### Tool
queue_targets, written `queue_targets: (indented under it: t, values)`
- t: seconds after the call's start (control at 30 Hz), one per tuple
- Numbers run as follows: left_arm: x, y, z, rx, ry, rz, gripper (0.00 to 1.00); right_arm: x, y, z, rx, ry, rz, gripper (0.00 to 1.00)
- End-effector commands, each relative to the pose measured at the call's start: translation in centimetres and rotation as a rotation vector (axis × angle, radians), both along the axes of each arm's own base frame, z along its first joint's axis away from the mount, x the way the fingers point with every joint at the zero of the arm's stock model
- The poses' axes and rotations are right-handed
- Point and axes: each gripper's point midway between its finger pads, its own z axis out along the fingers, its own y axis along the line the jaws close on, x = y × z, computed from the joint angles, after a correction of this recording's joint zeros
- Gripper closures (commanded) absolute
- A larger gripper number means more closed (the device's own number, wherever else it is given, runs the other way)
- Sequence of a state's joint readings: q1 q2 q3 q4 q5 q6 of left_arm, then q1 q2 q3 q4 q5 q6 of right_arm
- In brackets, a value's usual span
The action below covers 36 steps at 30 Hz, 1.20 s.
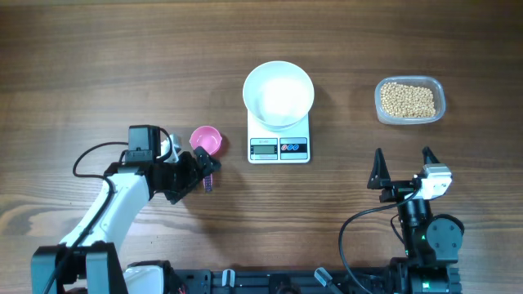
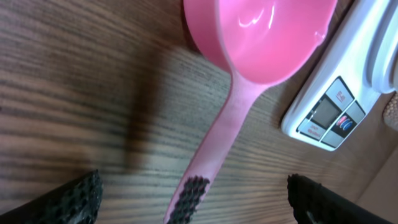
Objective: Scoop item into bowl and weigh 150g on scale
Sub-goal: 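Reach the left gripper to the pink scoop handle and grasp it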
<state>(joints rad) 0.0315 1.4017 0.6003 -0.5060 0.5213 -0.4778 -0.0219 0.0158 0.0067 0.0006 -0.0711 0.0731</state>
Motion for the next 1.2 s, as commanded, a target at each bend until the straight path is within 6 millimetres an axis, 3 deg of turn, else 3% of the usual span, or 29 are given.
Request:
queue_targets:
  t: [0.0, 0.2, 0.63, 0.87, 1.17]
  values:
    - [1.0, 0.1, 0.3, 0.008, -0.055, -0.023, 0.07, 0.0, 0.2, 0.0, -0.014, -0.003, 0.01, 0.0]
    - [2.2, 0.2, 0.4, 0.013, -0.106, -0.027, 0.14, 0.0, 0.2, 0.0, -0.014, -0.003, 0.011, 0.0]
    - [2.8, -0.2, -1.7, -0.005, -0.097, -0.069, 0.3, 0.0, 0.2, 0.0, -0.014, -0.003, 0.011, 0.0]
    - [3.0, -0.4, -1.8, -0.015, -0.099, -0.071, 0.58, 0.0, 0.2, 0.0, -0.013, -0.003, 0.011, 0.0]
    - [3.0, -0.4, -1.8, -0.015, -0.1, -0.07, 0.79, 0.0, 0.2, 0.0, -0.013, -0.003, 0.011, 0.0]
